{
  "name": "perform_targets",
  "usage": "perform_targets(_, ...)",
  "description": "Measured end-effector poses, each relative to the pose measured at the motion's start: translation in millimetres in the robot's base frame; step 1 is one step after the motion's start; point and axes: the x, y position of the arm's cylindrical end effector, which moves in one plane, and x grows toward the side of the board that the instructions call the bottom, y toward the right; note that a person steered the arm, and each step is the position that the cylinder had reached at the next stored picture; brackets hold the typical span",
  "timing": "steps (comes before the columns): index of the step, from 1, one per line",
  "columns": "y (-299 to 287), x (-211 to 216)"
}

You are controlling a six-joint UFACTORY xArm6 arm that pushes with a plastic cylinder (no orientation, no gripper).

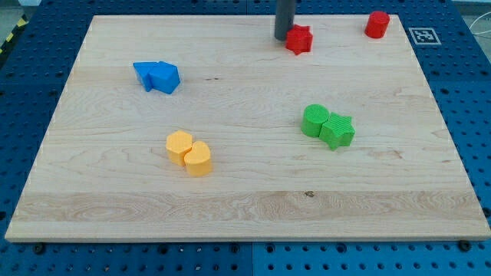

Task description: Push the red star slightly right

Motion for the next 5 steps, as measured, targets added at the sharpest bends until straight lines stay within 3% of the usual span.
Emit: perform_targets(5,17,41)
